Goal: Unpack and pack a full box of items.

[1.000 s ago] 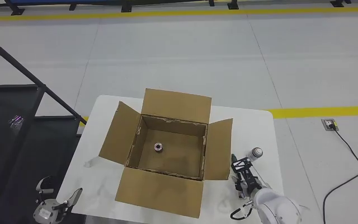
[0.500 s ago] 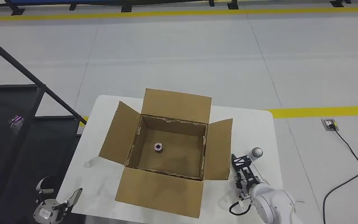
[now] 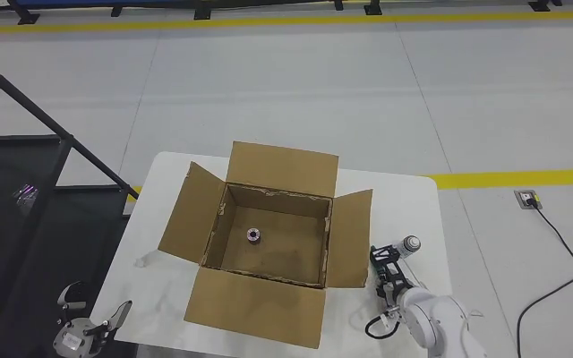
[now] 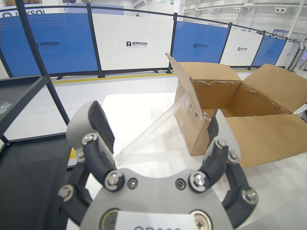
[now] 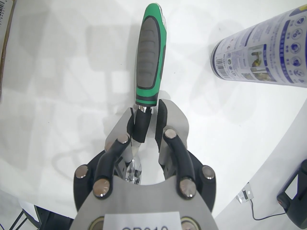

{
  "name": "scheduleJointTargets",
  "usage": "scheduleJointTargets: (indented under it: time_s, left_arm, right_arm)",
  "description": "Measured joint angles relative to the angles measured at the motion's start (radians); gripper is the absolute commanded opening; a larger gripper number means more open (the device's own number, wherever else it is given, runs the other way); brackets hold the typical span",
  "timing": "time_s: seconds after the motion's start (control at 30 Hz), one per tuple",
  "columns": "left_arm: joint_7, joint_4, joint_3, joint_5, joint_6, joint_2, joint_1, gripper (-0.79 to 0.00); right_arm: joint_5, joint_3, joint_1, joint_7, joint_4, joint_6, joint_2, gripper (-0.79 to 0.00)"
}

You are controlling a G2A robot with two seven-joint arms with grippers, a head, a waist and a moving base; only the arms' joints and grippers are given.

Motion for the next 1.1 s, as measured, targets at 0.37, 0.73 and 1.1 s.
scheduleJointTargets:
  time_s: [0.37, 0.73, 1.1]
  left_arm:
    - [0.0, 0.0, 0.0, 0.0, 0.0, 0.0, 0.0, 0.0]
    - [0.0, 0.0, 0.0, 0.0, 0.0, 0.0, 0.0, 0.0]
    - [0.0, 0.0, 0.0, 0.0, 0.0, 0.0, 0.0, 0.0]
  right_arm:
    - [-0.125, 0.078, -0.102, -0.037, -0.295, 0.1, 0.014, -0.785]
    - [-0.518, -0.026, -0.001, -0.002, -0.68, 0.098, 0.014, -0.785]
    - [-0.247, -0.398, 0.611, -0.048, -0.145, -0.164, -0.063, -0.785]
